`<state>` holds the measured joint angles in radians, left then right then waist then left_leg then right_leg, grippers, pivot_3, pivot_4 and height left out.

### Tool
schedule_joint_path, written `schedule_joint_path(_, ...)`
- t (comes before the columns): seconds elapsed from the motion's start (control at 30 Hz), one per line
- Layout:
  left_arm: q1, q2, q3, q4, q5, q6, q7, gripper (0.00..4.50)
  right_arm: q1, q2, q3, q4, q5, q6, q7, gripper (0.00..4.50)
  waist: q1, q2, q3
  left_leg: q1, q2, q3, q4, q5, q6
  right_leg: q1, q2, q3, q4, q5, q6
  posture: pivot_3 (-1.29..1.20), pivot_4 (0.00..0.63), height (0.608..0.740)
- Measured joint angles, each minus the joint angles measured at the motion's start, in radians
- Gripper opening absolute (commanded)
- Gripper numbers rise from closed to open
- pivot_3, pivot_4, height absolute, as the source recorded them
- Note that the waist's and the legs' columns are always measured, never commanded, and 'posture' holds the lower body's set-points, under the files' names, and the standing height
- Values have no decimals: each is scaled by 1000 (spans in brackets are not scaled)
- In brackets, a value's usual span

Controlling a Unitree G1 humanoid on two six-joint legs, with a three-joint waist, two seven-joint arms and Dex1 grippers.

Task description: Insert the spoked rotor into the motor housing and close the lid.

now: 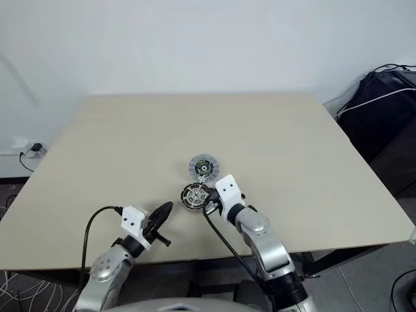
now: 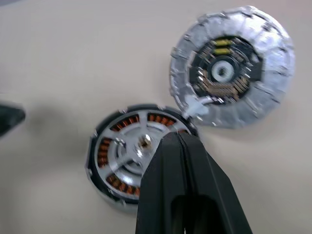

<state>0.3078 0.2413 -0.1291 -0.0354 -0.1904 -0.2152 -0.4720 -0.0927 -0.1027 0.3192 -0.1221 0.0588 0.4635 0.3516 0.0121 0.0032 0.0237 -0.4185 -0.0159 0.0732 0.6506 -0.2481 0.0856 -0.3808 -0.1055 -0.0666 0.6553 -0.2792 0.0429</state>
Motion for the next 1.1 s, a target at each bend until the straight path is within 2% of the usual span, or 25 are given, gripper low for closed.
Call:
schedule_joint_path(0.33,18,-6,-2,7,31,-34,-12,14,-161,70,34,137,-7,-27,31,0,0,0,0,0,0,0,0,0,0,0,0,0,1,1,1,0,0,740)
schedule_joint_path(0.7,34,-13,-39,-14,30,-26,-20,14,-188,63,63,322,-51,-40,50,0,-7,1,-1,1,0,1,1,0,0,0,0,0,4,1,2,0,0,740)
schedule_joint_path(0.97,22,-14,-40,-17,29,-14,-32,14,-198,9,95,247,-79,25,102,0,-11,5,-5,2,0,1,2,0,0,1,0,0,4,1,2,0,0,740)
schedule_joint_path(1.1,5,-16,-41,-17,23,-13,-39,14,-221,-107,149,105,-95,17,214,0,-11,5,-5,2,0,1,3,0,1,1,0,0,4,1,2,0,0,740)
